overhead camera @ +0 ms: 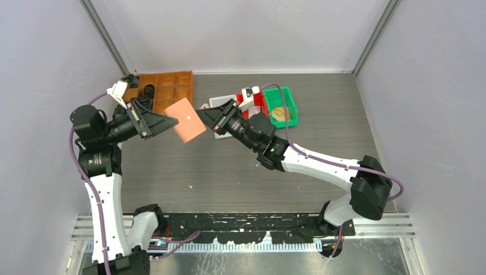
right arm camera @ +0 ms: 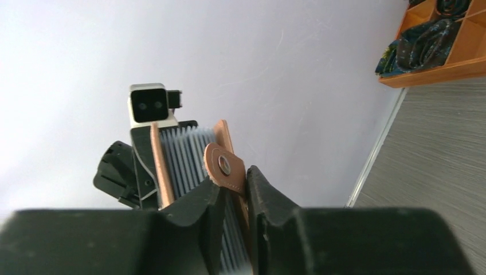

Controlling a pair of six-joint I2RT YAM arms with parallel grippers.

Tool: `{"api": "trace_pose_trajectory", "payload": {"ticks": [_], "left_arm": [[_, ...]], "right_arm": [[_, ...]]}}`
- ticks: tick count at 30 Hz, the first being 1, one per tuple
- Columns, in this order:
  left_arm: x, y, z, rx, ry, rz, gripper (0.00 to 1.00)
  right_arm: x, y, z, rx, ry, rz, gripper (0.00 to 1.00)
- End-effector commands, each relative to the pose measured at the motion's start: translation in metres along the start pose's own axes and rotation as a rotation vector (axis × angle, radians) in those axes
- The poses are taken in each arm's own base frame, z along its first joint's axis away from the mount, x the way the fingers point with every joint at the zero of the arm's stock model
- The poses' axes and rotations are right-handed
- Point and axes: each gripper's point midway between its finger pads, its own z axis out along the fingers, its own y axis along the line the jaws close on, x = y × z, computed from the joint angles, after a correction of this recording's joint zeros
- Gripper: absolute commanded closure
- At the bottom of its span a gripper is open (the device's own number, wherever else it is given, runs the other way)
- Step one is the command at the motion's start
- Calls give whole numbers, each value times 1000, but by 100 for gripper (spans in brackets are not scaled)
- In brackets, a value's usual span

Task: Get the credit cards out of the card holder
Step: Open the card holder.

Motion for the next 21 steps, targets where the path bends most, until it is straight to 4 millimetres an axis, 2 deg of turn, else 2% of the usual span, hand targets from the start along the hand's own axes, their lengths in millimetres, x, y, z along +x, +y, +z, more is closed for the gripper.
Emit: {"api": "trace_pose_trajectory", "payload": {"ticks": [1,3,7,9,13,17,21], "left_arm": [[4,-4,-1,34,19,58,96],[4,-1,0,32,16,57,85],[4,2,0,30,18,68,40],[5,7,0,17,18,67,27],[11,19,0,-9,23,76,22],[19,32,0,-23,24,106,27],[32,40,-6,-50,38,265,29]], "right_arm": [[-18,63,-11,-199,-17,33,79],[-18,62,-15,-201,-12,24,85],[-16,55,-23,-138,20,-72,97],[-12,55,-29,-110,64,-155,99],[-10,54,-38,-61,122,-298,99],[2,54,-38,-53,220,-354,99],[16,54,-37,-52,325,-399,99]]}}
